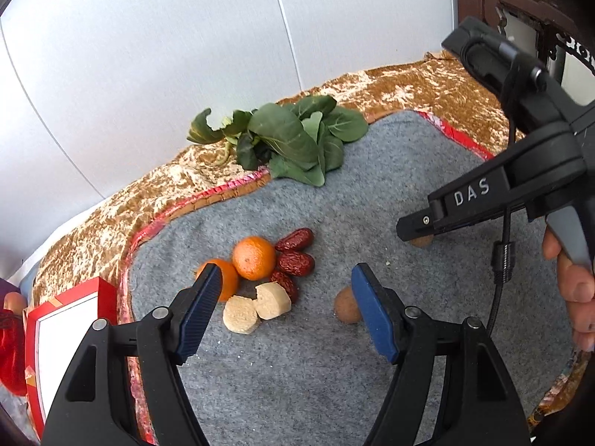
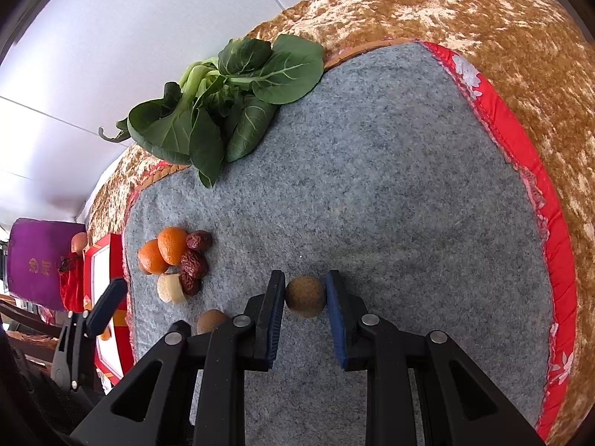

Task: Organize fruits
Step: 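Grasp another small brown round fruit with the left tool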

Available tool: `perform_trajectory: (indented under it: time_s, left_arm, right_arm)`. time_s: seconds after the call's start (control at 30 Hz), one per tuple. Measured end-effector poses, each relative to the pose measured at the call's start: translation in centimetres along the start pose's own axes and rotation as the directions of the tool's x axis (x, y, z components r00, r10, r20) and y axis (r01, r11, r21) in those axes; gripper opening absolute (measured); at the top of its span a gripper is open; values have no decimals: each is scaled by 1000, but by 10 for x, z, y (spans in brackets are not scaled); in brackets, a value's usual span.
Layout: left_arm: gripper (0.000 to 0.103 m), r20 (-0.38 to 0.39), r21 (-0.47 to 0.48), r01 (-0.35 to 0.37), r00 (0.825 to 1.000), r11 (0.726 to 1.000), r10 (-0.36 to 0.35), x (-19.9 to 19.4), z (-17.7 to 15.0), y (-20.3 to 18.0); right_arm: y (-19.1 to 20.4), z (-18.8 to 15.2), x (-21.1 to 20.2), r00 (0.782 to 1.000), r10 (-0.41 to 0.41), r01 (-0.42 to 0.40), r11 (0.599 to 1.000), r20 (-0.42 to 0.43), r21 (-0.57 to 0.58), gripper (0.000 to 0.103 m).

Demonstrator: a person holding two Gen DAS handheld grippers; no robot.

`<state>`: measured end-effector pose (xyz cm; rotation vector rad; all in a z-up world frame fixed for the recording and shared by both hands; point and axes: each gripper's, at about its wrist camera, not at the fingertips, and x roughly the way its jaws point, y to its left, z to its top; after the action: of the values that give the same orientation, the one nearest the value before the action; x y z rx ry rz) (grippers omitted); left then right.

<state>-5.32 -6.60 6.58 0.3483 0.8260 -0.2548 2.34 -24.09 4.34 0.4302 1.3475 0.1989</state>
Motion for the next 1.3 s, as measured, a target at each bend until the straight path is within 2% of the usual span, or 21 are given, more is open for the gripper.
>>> perform_trajectory:
  time_s: [0.47, 0.6, 0.87, 0.97, 1.07, 1.17, 1.3]
  left_arm:
    - [72, 5, -5, 1, 1000, 1000, -1, -6, 1, 3]
    - [66, -14, -35, 21, 1000, 999, -21, -3, -2, 15]
    - [66, -28, -67, 5, 1000, 998, -7, -9, -15, 43]
    - [66, -39, -61, 99, 994, 993, -101, -9, -19, 43]
    - [66, -48, -43, 198, 979, 979, -200, -4, -17, 29]
    - [66, -80, 3, 210, 975, 978, -209, 10, -15, 9]
    - [58, -124, -35, 249, 960, 968, -251, 29, -14, 5]
  right_arm:
    - [2, 2, 2, 1000, -2, 2, 1000, 1, -6, 23]
    - [3, 2, 0, 1000, 17, -17, 1000, -2, -5, 23]
    - [21, 3, 3, 998, 64, -64, 998, -5, -28, 23]
    - [29, 2, 7, 997, 74, -74, 997, -3, -32, 23]
    - [31, 3, 9, 998, 68, -68, 997, 1, -29, 23]
    - [28, 3, 10, 998, 61, -61, 998, 2, -15, 23]
    - [17, 3, 7, 998, 56, -57, 998, 8, 5, 23]
